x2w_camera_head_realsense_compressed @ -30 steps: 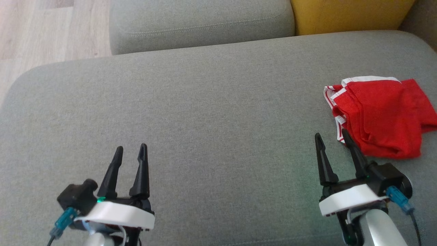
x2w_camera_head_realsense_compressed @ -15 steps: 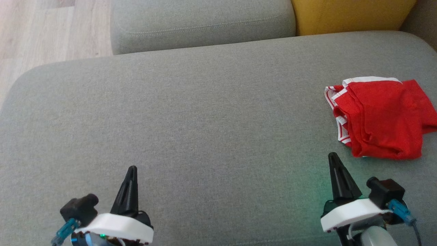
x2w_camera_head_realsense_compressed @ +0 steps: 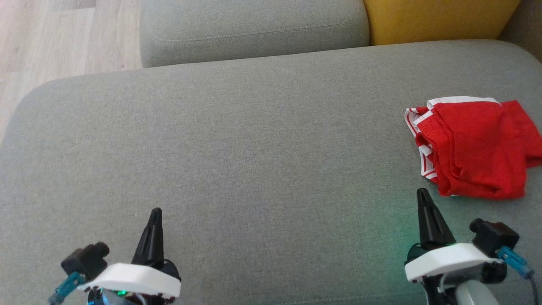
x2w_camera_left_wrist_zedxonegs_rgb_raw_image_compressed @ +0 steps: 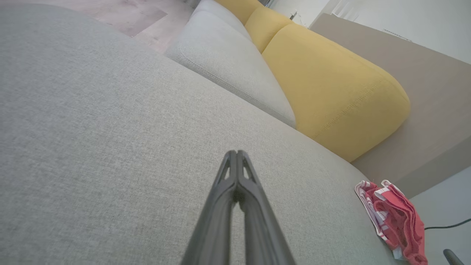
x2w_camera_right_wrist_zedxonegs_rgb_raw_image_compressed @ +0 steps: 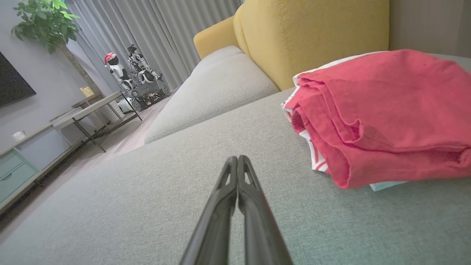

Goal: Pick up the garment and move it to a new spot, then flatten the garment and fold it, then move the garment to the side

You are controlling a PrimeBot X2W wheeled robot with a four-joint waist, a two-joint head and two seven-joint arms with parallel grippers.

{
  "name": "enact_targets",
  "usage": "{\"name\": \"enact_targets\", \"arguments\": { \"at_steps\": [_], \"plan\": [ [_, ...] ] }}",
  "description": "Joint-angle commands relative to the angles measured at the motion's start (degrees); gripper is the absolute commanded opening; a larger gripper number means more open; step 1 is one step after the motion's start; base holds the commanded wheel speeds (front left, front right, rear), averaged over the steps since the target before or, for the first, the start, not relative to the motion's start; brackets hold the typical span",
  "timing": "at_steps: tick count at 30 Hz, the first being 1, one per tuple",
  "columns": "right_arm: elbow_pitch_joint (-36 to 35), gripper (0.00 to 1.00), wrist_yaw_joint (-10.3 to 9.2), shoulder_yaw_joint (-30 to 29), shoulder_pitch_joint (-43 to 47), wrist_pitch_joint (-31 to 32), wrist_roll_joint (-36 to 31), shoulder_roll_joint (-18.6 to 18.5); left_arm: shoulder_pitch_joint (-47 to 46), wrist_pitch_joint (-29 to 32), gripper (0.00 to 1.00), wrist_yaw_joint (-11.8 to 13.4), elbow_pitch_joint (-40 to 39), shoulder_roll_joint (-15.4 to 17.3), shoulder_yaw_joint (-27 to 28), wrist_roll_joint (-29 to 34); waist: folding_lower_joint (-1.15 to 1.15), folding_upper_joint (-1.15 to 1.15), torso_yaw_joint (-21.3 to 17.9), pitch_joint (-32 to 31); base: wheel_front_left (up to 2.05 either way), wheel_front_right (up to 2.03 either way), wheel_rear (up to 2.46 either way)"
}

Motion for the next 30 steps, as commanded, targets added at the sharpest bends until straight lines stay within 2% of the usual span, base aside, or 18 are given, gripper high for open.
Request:
{"name": "enact_targets", "arguments": {
  "at_steps": [1,30],
  "plan": [
    [-2.1,0.00,-0.01,-0.3,-2.9,0.2,2.0,-0.9,-3.3,0.3,0.00,-0.4,-1.6,0.5,1.0,-1.5,0.00,0.00,0.0,0.0,0.00,0.00,0.00],
    [-3.1,0.00,-0.02,-2.5,-3.5,4.6,23.4,-1.4,-5.4,5.0,0.00,-1.5,-0.4,0.9,4.5,-18.4,0.00,0.00,0.9,-0.2,0.00,0.00,0.00]
  ]
}}
